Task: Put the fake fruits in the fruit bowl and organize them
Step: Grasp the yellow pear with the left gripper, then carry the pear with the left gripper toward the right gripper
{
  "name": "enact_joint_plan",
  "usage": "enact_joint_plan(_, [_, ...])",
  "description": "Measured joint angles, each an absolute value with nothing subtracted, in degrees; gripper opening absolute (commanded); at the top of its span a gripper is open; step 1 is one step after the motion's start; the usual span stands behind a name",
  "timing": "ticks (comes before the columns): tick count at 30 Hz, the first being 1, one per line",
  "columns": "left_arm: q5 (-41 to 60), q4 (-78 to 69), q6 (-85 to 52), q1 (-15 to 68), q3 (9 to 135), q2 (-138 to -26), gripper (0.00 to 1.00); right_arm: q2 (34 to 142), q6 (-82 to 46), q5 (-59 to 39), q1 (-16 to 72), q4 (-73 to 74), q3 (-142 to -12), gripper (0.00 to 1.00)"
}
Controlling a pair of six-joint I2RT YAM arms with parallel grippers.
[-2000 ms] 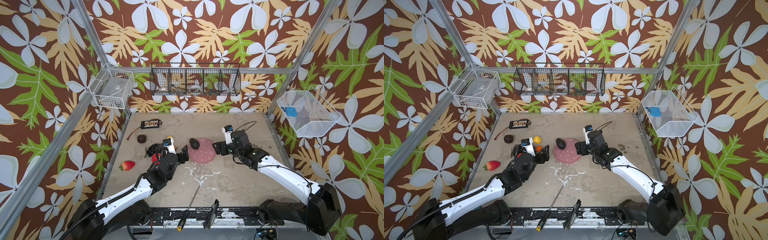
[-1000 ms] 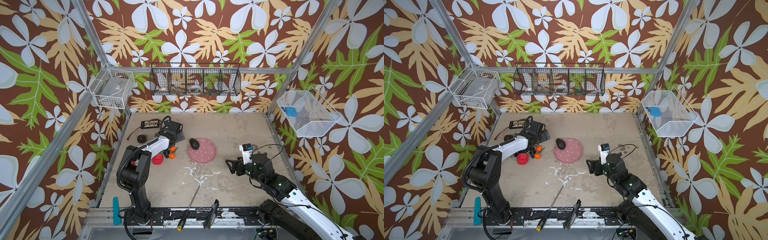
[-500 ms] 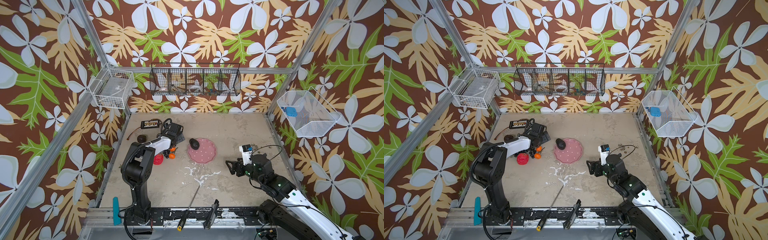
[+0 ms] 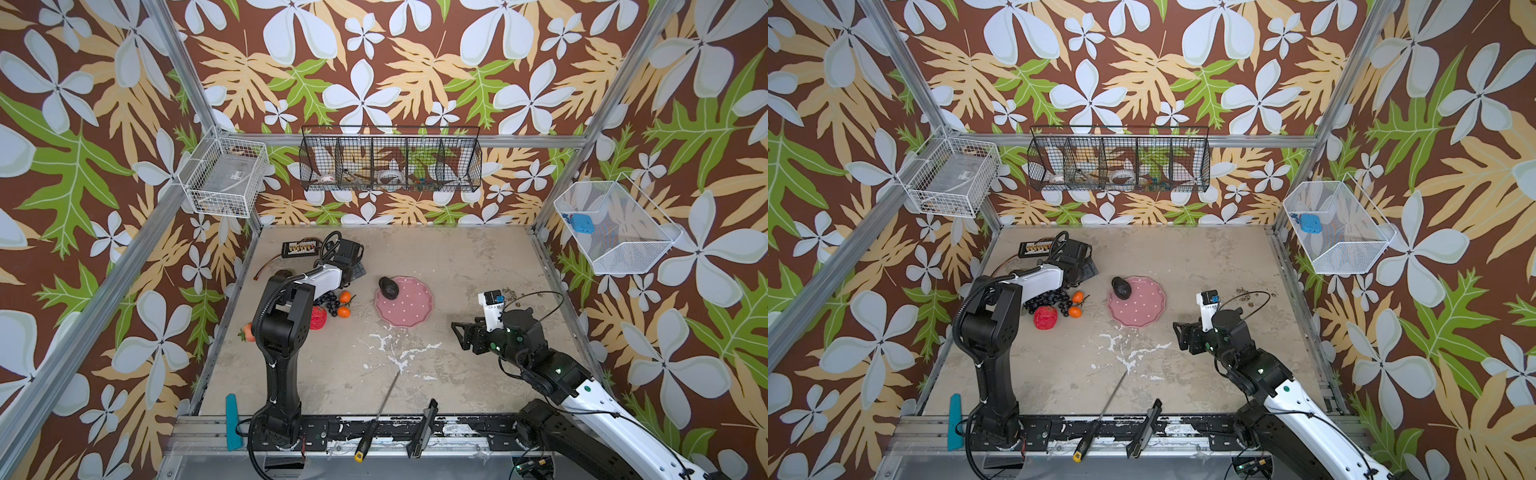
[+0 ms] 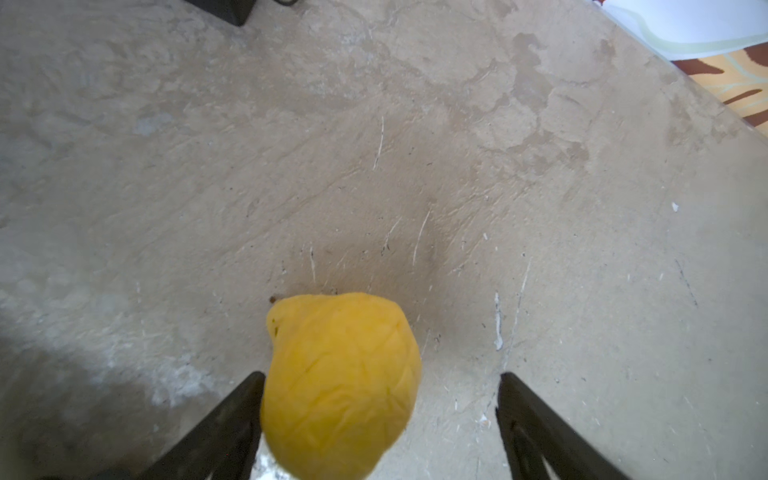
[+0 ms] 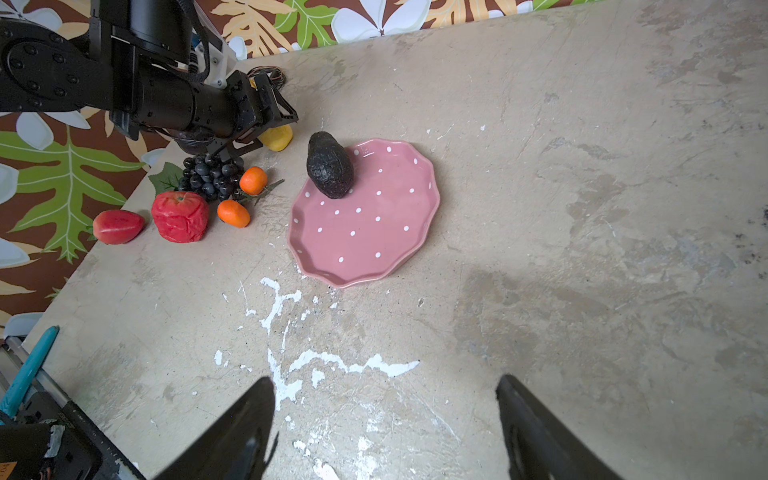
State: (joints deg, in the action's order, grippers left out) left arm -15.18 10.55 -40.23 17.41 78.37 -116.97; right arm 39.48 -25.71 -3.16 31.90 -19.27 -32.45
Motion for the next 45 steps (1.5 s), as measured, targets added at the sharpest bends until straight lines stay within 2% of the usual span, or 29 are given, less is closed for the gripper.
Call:
enact_joint_plan(12, [-17.43, 13.67, -36.6, 17.3, 83.66, -121.54, 0.74, 40.03, -26.37, -3.14, 31.9, -19.27, -32.27, 0.83])
enact_joint_plan(18, [-18.39, 14.61, -35.05, 17.3, 83.53, -121.84, 0.58, 40.21, -26.59, -3.14, 31.9, -19.27, -32.27, 0.83])
enact_joint_plan(22, [-18.61, 14.61, -34.06, 17.3, 82.24, -120.64, 0.52, 40.82, -26.61, -3.09, 31.9, -19.27, -32.27, 0.83])
enact_joint_plan(25, [-18.55, 13.61, -32.91, 17.3, 80.6, -119.11, 0.51, 41.15, -26.81, -3.05, 31.9, -19.29, -32.49, 0.83])
enact_joint_plan(33, [-14.52, 7.42, -31.2, 17.76, 71.13, -109.21, 0.51, 43.64, -28.21, -3.01, 31.88, -19.35, -35.03, 0.83])
enact_joint_plan(45, [-8.54, -4.6, -28.45, 26.68, 51.83, -84.36, 0.5, 51.11, -28.25, -5.21, 29.06, -19.35, -42.92, 0.83])
